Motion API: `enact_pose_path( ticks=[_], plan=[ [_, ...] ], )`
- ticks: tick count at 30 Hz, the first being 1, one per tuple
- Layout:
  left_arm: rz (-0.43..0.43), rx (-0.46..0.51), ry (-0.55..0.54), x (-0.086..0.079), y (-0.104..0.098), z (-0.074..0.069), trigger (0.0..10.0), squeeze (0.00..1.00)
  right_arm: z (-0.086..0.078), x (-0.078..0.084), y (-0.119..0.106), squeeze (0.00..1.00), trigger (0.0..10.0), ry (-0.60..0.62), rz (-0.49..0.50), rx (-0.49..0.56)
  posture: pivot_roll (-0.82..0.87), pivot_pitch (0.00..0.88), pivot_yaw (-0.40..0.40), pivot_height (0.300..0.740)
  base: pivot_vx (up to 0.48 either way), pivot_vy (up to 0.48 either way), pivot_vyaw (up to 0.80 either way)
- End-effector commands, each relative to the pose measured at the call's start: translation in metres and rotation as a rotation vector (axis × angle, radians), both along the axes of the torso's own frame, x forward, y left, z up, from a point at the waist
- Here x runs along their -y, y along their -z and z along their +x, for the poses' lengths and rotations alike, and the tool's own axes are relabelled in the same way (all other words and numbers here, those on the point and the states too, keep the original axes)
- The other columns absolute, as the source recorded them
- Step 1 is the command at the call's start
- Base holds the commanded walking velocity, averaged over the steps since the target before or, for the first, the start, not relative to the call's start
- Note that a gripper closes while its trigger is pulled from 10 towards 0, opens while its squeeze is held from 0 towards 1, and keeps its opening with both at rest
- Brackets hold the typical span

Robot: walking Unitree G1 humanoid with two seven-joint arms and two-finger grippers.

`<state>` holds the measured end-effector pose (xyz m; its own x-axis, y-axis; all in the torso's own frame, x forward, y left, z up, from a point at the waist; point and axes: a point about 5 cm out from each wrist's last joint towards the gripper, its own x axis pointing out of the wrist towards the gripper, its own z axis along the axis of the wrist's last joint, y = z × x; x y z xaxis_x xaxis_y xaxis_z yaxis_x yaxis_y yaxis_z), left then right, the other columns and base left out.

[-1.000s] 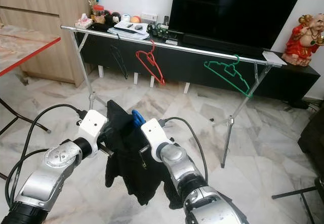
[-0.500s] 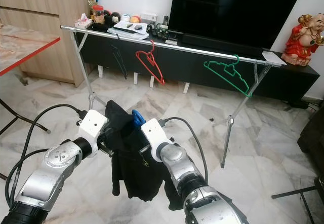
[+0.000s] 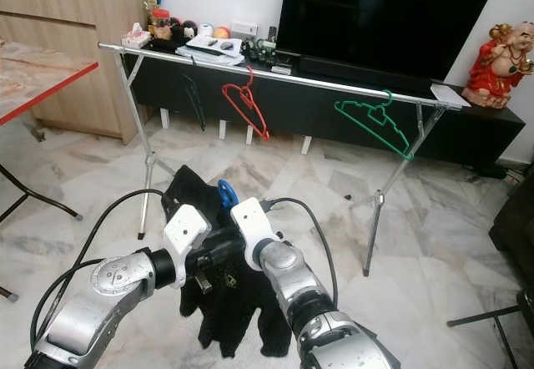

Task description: Hang hanger

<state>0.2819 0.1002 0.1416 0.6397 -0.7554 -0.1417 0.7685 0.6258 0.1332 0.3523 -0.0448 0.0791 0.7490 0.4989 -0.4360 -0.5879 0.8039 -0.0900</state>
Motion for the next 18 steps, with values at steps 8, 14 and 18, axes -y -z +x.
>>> enact_pose_path(
  ticks=[8, 14, 18],
  plan=[
    [0.019, 0.014, 0.081, -0.003, -0.005, -0.007, 10.0, 0.00, 0.008, 0.009, -0.010, 0.00, 0.0, -0.012, -0.008, 0.039, 0.17, 0.000, -0.156, 0.740, 0.000, 0.000, 0.00],
    [0.123, -0.012, 0.033, -0.035, -0.001, -0.008, 10.0, 0.00, 0.018, 0.035, -0.016, 0.00, 0.0, 0.051, -0.071, 0.065, 0.17, 0.000, -0.160, 0.740, 0.000, 0.000, 0.00],
    [0.210, -0.021, 0.012, -0.044, 0.006, -0.008, 10.0, 0.00, 0.019, 0.040, -0.017, 0.00, 0.0, 0.061, -0.078, 0.064, 0.18, 0.000, -0.158, 0.740, 0.000, 0.000, 0.00]
  ],
)
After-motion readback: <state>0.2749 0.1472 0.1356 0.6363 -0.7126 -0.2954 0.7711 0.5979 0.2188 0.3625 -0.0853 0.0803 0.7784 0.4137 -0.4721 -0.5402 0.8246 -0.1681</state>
